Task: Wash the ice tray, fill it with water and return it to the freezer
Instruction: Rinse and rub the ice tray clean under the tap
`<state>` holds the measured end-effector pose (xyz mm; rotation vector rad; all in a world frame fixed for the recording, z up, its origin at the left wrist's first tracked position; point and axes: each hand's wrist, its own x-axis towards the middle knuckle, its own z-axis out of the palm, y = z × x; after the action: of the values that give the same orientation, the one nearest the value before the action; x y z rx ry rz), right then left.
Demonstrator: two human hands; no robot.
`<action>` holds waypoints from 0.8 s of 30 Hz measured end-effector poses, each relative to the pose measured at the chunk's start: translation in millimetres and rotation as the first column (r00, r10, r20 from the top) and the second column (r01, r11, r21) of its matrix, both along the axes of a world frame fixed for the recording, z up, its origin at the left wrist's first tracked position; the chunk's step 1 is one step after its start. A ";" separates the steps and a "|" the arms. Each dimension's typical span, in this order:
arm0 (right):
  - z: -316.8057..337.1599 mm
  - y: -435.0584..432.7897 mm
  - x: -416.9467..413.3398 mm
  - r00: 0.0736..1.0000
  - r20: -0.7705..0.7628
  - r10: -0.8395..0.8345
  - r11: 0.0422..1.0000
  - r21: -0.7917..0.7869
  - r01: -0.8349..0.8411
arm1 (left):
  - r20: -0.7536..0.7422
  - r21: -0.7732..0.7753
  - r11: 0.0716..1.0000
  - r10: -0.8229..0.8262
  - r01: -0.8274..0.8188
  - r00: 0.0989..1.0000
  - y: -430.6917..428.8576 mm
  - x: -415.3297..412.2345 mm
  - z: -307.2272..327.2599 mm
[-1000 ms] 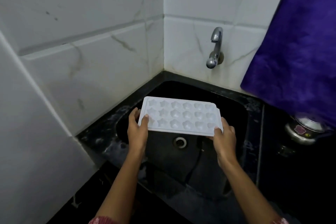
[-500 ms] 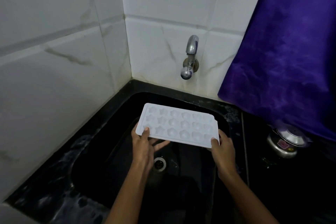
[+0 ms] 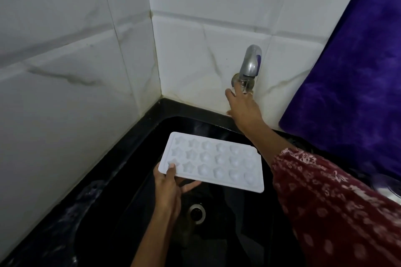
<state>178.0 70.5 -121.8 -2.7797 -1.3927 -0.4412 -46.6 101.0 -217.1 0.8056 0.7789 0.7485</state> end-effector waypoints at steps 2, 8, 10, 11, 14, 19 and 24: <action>-0.8 2.7 7.5 0.996 0.082 0.039 0.999 -0.040 -0.035 | -0.006 -0.011 1.000 0.005 -0.005 1.000 2.4 2.5 -4.8; 0.2 3.9 19.5 0.961 0.216 0.171 0.977 -0.164 -0.137 | -0.012 -0.027 0.999 -0.047 0.046 0.999 6.0 14.7 -15.7; -0.5 4.4 20.1 0.960 0.218 0.173 0.976 -0.171 -0.137 | -0.004 -0.027 0.998 -0.053 0.053 0.999 6.2 17.5 -17.6; -0.4 4.5 20.4 0.961 0.216 0.172 0.977 -0.165 -0.138 | -0.002 -0.028 0.998 -0.052 0.052 0.999 6.2 18.1 -18.6; 0.3 4.0 20.1 0.961 0.217 0.172 0.975 -0.180 -0.134 | 0.007 -0.046 0.998 -0.049 0.050 0.999 5.1 17.8 -20.8; 1.4 4.9 20.4 0.963 0.218 0.161 0.971 -0.207 -0.116 | 0.021 -0.058 0.997 -0.053 0.054 0.998 2.5 16.9 -21.1; 2.6 4.6 19.1 0.952 0.243 0.184 0.973 -0.179 -0.142 | 0.025 -0.045 0.997 -0.065 0.066 0.998 2.3 16.9 -19.6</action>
<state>197.1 75.2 -119.3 -2.7747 -1.7715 -0.7405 -29.7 103.3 -236.8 0.7766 0.7426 0.6779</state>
